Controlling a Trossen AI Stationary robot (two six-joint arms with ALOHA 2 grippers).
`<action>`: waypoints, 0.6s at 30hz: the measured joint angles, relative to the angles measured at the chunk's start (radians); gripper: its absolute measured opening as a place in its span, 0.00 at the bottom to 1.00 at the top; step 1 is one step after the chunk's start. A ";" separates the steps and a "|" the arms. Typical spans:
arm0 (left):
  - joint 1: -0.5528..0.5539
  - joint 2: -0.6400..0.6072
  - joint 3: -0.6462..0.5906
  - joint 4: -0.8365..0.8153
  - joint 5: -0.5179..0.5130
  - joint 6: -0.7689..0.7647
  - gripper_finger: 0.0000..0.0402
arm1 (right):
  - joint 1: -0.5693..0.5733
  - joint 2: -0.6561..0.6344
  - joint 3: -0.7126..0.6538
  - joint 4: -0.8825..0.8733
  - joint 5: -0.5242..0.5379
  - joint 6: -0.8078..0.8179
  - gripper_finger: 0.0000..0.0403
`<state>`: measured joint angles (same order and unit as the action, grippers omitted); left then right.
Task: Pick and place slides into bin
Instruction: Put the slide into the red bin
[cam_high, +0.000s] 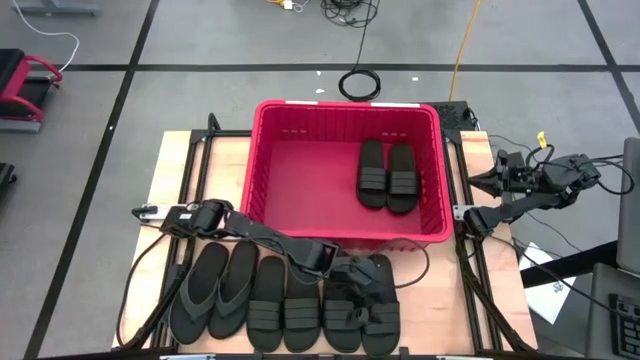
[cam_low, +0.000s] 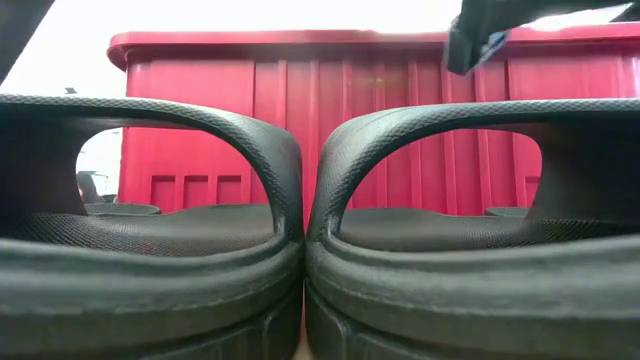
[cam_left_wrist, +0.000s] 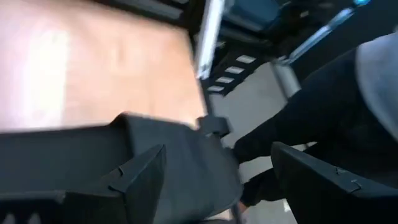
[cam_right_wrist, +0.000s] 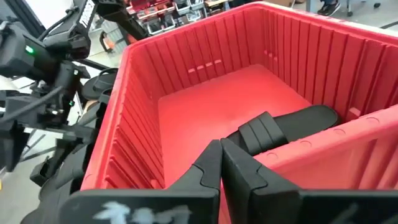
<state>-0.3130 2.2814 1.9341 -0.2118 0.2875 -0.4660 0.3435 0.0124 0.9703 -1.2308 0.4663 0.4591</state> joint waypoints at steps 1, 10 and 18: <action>0.001 0.001 0.000 -0.021 -0.014 -0.003 0.73 | 0.000 0.000 0.000 0.000 0.000 0.000 0.00; -0.014 0.033 0.000 -0.069 -0.116 0.083 0.78 | 0.000 0.000 0.000 0.000 0.001 -0.004 0.00; -0.022 0.066 -0.001 -0.084 -0.117 0.094 0.78 | 0.000 0.000 0.001 0.000 0.002 -0.007 0.00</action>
<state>-0.3345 2.3476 1.9335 -0.2954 0.1703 -0.3721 0.3435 0.0120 0.9710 -1.2312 0.4679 0.4519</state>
